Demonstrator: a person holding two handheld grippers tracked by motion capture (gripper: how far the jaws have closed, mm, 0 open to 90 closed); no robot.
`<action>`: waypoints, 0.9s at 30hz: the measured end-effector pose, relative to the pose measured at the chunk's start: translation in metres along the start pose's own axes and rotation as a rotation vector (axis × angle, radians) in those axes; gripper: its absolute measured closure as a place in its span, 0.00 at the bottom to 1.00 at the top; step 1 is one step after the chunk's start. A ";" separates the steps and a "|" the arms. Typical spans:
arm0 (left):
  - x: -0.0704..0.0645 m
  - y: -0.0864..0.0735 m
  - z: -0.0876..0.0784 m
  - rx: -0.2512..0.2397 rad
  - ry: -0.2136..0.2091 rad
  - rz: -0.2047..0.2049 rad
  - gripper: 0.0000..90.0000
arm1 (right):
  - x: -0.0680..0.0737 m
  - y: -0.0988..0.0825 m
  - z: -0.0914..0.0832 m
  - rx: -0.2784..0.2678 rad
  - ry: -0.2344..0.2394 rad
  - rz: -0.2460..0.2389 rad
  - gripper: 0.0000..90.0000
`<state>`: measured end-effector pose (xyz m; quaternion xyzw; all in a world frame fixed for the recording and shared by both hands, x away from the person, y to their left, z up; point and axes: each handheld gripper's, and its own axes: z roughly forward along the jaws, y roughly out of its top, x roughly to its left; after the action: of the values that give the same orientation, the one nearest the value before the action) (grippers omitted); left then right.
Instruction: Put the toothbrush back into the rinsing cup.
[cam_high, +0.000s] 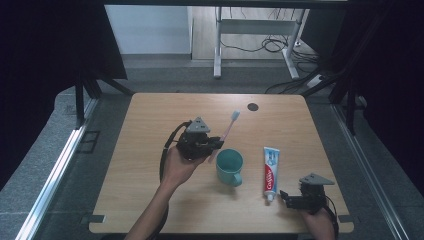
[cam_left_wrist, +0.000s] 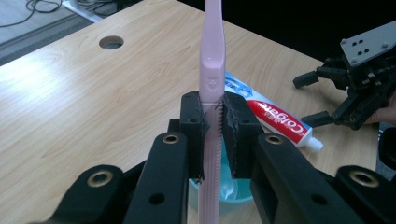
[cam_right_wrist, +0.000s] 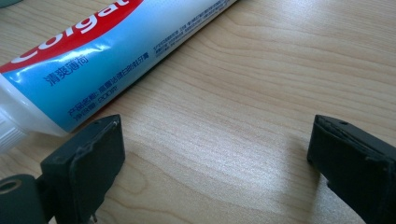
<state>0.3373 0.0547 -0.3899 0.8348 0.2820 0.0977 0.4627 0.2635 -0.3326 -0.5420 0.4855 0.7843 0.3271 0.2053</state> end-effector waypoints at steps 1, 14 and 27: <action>-0.001 0.001 0.001 -0.001 -0.001 0.001 0.88 | 0.000 0.000 0.000 0.000 0.000 0.000 0.04; -0.006 0.002 0.018 -0.026 -0.005 0.002 0.88 | 0.000 0.000 0.000 0.000 0.001 -0.001 0.04; -0.008 0.000 0.030 -0.049 -0.001 -0.005 0.88 | 0.000 0.000 0.000 0.000 0.000 -0.001 0.04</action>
<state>0.3437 0.0286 -0.4055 0.8224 0.2815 0.1031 0.4835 0.2635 -0.3327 -0.5420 0.4851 0.7845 0.3273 0.2054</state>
